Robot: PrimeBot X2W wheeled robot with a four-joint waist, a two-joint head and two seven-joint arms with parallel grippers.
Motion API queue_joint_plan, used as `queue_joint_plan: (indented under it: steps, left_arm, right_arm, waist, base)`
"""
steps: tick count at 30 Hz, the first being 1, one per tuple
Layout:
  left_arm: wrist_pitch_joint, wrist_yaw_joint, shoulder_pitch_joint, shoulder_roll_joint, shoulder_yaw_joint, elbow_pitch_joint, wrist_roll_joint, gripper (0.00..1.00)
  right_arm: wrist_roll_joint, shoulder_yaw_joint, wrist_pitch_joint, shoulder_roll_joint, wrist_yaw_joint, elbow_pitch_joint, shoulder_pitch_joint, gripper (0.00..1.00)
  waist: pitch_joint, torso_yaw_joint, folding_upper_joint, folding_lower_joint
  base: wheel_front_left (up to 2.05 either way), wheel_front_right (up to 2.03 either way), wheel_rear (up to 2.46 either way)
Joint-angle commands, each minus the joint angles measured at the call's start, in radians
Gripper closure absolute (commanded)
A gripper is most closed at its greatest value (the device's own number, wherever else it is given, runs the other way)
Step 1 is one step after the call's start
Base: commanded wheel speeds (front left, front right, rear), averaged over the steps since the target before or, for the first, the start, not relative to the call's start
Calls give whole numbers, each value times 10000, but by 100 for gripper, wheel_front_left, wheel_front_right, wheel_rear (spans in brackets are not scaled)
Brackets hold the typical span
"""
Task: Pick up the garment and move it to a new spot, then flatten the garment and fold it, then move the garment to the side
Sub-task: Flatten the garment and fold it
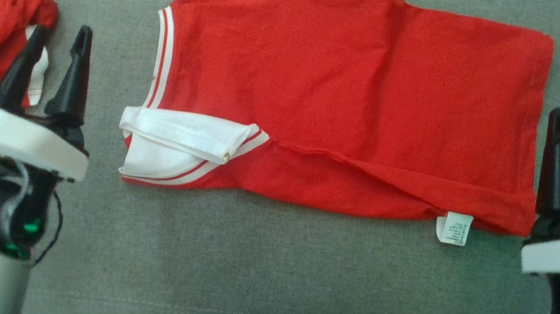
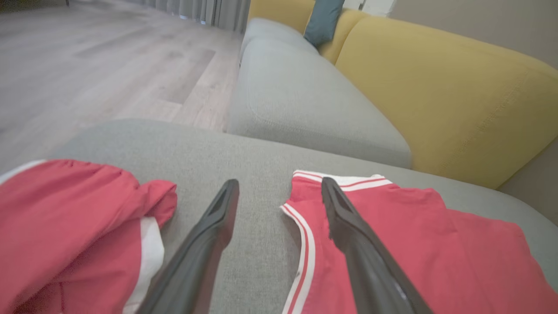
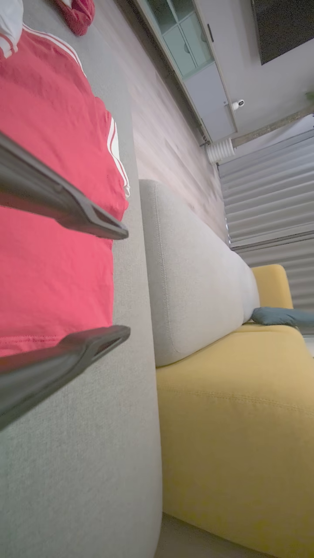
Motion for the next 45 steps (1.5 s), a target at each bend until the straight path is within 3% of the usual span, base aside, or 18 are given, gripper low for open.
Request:
queue_joint_plan:
  steps: [1,8,17,29,39,45]
  left_arm:
    - [-132,44,-2,202,291,-401,146,0]
    - [-1629,572,1070,-185,-117,-845,1248,0]
    - [-1925,1028,2178,-263,-554,-1034,1973,0]
    - [-1568,898,2269,-91,-859,-825,1950,0]
    - [-332,690,2664,-226,-1157,94,1238,0]
    - [-36,571,2451,-201,-1090,430,900,0]
  right_arm:
    - [-88,241,-138,-129,-7,-406,61,0]
    - [-527,695,-1217,-90,-7,-569,1209,0]
    - [-552,813,-1377,201,-7,-447,2095,0]
    - [-447,658,-1156,206,-7,-190,2296,0]
    - [-409,35,753,343,-7,40,2934,0]
    - [-534,-199,1189,421,-7,28,2661,0]
  waist:
    - [-43,-2,0,0]
    - [-501,-23,0,0]
    - [-950,-94,0,0]
    - [-1054,-114,0,0]
    - [-675,-239,0,0]
    - [-323,-211,0,0]
  base:
    - [0,0,0]
    - [0,0,0]
    - [0,0,0]
    - [0,0,0]
    - [0,0,0]
    - [0,0,0]
